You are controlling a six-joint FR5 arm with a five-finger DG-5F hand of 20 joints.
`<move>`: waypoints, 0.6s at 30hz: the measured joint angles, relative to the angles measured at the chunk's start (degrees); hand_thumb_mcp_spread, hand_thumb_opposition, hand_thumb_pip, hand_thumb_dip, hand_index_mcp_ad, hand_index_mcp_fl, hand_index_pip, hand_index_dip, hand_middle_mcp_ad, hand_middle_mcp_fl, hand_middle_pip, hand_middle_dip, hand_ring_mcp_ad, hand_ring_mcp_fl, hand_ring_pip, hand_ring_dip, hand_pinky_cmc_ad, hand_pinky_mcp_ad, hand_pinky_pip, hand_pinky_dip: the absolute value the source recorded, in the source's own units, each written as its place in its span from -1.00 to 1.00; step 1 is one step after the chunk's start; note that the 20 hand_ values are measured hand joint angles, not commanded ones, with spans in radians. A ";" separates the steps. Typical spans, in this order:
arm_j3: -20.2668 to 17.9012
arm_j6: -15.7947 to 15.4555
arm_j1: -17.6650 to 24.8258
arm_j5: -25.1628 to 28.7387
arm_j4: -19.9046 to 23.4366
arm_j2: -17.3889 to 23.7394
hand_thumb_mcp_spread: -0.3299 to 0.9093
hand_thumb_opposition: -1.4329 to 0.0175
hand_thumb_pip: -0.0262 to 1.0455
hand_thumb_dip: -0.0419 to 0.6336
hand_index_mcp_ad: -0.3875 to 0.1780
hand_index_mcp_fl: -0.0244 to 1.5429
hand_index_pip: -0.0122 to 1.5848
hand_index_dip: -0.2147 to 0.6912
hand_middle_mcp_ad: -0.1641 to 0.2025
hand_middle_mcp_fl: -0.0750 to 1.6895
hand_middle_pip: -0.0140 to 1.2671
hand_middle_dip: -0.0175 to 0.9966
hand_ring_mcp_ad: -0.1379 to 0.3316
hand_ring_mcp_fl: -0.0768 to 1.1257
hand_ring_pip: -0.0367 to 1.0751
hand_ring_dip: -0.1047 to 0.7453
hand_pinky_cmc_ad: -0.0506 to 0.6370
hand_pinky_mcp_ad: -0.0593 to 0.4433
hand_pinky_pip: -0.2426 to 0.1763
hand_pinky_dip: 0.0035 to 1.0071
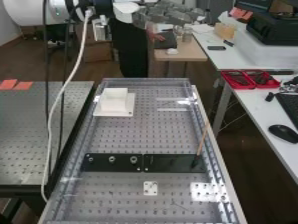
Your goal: Grab the drill bit and place it in the clear container
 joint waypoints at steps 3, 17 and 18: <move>-0.32 -0.96 -1.36 0.27 -1.13 1.50 -0.03 0.08 -0.61 -0.67 0.28 -0.49 -0.95 0.45 0.31 -0.64 -0.78 -0.42 0.66 -0.81 -0.76 -0.60 0.02 0.01 -0.21 -0.50; -0.55 -1.04 -3.76 -0.72 -2.80 3.67 -0.05 0.08 -0.61 -0.77 0.32 -0.54 -0.94 0.28 0.35 -0.65 -0.77 -0.48 0.70 -0.81 -0.76 -0.61 0.17 0.15 -0.23 -0.48; -0.36 -0.94 -3.75 -0.93 -3.05 3.44 -0.05 0.08 -0.61 -0.77 0.33 -0.54 -0.94 0.28 0.37 -0.65 -0.77 -0.48 0.70 -0.81 -0.76 -0.61 0.17 0.16 -0.23 -0.48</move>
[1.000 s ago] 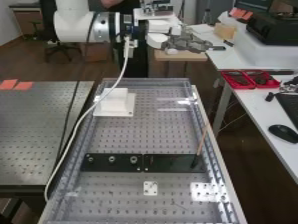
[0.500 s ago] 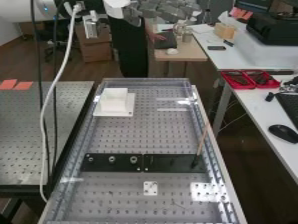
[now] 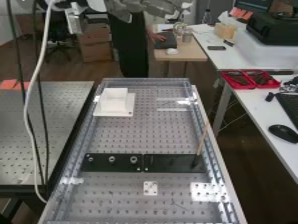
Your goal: Grab the drill bit and place it in the clear container
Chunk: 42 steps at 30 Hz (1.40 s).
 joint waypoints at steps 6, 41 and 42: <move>0.29 0.10 0.04 -0.25 -0.17 -0.36 -0.06 0.08 -0.61 -0.76 0.33 -0.53 -0.93 0.26 0.36 -0.65 -0.77 -0.47 0.70 -0.81 -0.76 -0.61 0.17 0.16 -0.25 -0.48; 0.24 0.84 -1.09 -2.90 1.17 -0.60 -0.06 0.08 -0.61 -0.76 0.34 -0.53 -0.93 0.24 0.37 -0.65 -0.77 -0.47 0.72 -0.80 -0.76 -0.61 0.17 0.16 -0.28 -0.49; 0.26 0.79 -1.13 -3.11 1.21 -0.59 -0.06 0.08 -0.61 -0.76 0.34 -0.53 -0.93 0.24 0.37 -0.65 -0.77 -0.47 0.72 -0.80 -0.76 -0.61 0.17 0.16 -0.28 -0.49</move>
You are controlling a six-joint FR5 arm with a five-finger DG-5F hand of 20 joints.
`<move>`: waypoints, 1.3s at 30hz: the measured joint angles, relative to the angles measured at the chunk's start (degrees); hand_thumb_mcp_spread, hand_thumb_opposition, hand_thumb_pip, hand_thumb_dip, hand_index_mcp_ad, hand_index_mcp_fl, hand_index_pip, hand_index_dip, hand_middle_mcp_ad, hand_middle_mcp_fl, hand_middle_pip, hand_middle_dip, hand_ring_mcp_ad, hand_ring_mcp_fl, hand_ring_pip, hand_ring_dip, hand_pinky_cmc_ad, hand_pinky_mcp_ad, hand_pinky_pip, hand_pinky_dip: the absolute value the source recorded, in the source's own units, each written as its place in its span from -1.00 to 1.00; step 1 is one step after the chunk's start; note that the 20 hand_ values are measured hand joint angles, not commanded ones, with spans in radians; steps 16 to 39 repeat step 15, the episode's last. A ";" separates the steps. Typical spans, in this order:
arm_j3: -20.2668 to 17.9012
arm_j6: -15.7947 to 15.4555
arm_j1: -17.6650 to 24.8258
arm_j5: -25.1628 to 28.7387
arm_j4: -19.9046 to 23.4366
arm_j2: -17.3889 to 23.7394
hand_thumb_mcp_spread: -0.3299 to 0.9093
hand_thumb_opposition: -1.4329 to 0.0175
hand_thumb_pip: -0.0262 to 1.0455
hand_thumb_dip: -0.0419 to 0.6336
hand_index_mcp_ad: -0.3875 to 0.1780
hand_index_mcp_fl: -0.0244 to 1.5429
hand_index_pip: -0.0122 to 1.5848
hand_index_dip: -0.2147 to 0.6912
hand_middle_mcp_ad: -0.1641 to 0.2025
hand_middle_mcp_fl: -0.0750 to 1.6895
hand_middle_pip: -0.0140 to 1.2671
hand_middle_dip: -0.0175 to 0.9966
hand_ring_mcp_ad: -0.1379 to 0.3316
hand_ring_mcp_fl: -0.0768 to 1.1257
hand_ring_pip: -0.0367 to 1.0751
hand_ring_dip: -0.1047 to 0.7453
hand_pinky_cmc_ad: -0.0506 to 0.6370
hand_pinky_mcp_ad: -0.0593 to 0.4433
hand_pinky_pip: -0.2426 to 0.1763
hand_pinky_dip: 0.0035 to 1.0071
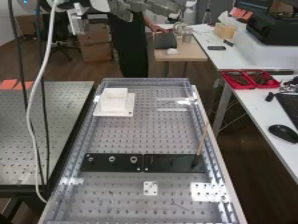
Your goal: Grab the drill bit and place it in the clear container
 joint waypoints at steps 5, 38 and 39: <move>0.06 -0.31 0.12 0.73 0.11 0.11 -0.06 0.08 -0.61 -0.76 0.33 -0.53 -0.93 0.24 0.38 -0.65 -0.77 -0.48 0.73 -0.80 -0.76 -0.61 0.17 0.17 -0.28 -0.49; 1.00 -1.70 0.85 0.36 -1.47 0.06 -0.06 0.08 -0.61 -0.76 0.34 -0.53 -0.93 0.24 0.39 -0.65 -0.77 -0.50 0.74 -0.80 -0.77 -0.61 0.17 0.16 -0.28 -0.49; 1.00 -1.70 0.85 0.36 -1.47 0.06 -0.06 0.08 -0.61 -0.76 0.34 -0.53 -0.93 0.24 0.39 -0.65 -0.77 -0.50 0.74 -0.80 -0.77 -0.61 0.17 0.16 -0.28 -0.49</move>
